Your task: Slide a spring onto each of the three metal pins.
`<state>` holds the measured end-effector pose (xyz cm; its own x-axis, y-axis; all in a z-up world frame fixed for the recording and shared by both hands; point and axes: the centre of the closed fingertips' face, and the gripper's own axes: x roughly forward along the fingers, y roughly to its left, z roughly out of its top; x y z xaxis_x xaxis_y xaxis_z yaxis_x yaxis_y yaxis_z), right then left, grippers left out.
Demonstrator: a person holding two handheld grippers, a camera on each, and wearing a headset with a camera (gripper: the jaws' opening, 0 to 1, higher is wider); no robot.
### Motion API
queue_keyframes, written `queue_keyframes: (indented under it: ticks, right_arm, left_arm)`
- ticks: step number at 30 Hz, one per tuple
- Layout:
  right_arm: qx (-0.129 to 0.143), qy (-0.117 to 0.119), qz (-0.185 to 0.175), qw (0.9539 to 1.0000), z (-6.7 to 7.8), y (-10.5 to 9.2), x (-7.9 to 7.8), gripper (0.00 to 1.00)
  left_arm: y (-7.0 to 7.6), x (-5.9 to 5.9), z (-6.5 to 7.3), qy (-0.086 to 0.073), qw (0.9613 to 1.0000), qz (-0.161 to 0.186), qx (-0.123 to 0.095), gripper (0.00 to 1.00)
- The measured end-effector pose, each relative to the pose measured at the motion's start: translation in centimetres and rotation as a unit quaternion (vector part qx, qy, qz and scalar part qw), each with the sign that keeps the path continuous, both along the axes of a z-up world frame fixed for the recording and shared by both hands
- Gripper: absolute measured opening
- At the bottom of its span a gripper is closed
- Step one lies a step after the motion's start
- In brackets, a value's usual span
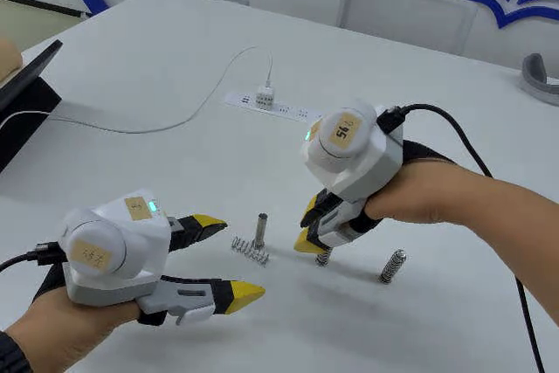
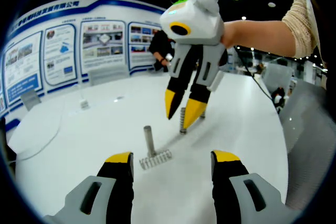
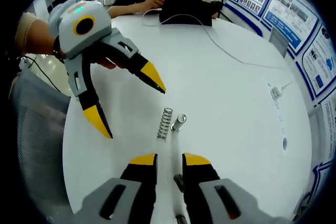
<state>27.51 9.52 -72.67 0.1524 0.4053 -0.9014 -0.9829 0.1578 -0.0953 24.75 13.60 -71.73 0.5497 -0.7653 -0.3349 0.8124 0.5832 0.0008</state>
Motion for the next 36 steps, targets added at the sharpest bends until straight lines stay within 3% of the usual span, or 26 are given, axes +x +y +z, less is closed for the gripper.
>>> queue_keyframes:
  ticks: [18, 36]
  right_arm:
    - [0.037, 0.034, -0.057, 0.9971, -3.1, 2.7, 0.2, 0.17]
    - [0.029, 0.041, -0.066, 0.9966, -4.4, 3.2, 0.2, 0.14]
  left_arm:
    - [0.6, 0.1, 0.0, 0.001, 1.0000, 0.006, 0.000, 0.60]
    - [1.0, 0.3, -0.1, 0.002, 1.0000, 0.009, -0.002, 0.59]
